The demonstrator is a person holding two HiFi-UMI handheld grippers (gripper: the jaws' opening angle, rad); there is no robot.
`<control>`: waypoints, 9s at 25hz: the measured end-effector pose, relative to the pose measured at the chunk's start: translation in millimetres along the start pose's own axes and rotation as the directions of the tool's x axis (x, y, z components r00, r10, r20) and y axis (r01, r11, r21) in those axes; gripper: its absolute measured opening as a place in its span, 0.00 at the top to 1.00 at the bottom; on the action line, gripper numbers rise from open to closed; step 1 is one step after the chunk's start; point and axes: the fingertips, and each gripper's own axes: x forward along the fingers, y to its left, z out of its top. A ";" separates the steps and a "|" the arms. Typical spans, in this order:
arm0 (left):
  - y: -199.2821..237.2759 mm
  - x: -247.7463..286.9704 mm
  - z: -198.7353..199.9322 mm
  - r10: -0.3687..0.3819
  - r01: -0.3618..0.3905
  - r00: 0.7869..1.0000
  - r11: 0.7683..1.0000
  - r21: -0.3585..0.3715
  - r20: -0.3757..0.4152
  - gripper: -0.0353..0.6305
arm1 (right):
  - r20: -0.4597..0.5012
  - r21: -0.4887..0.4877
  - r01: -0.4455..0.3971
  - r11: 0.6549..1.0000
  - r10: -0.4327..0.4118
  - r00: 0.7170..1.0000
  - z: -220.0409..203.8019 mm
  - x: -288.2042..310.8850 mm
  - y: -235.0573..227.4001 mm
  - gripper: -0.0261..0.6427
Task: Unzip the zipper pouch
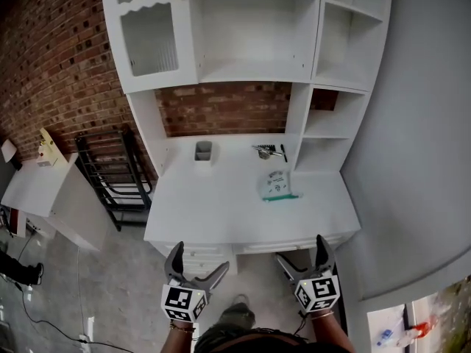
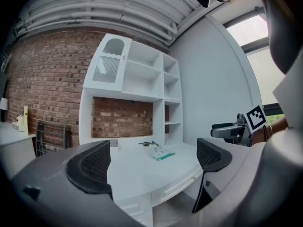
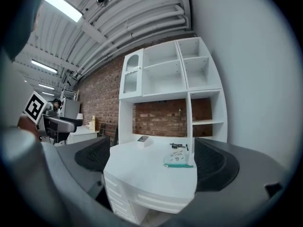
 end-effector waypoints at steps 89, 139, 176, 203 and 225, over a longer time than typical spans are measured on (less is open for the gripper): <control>63.2 251.6 -63.1 -0.161 0.168 0.979 0.985 0.047 -0.127 0.19 | -0.444 0.436 -0.265 0.860 0.463 0.767 -133.0 343.5 -148.8 0.93; -28.3 271.0 3.7 -0.553 0.551 0.832 0.810 0.200 -0.053 0.93 | -0.171 0.496 -0.662 0.562 0.810 0.560 14.7 255.4 -40.2 0.90; 59.5 294.9 -26.8 0.090 0.066 0.961 0.845 0.531 -0.263 0.94 | -0.276 -0.028 -0.616 0.787 0.586 0.762 29.2 272.8 83.6 0.69; 43.4 291.8 -29.6 -0.007 0.119 0.968 0.893 0.435 -0.251 0.94 | -0.219 0.212 -0.561 0.800 0.599 0.770 26.7 272.3 57.0 0.95; 37.0 281.7 -19.1 -0.082 0.145 0.976 0.935 0.323 -0.201 0.94 | -0.285 0.143 -0.445 0.884 0.468 0.837 9.9 280.8 20.6 0.95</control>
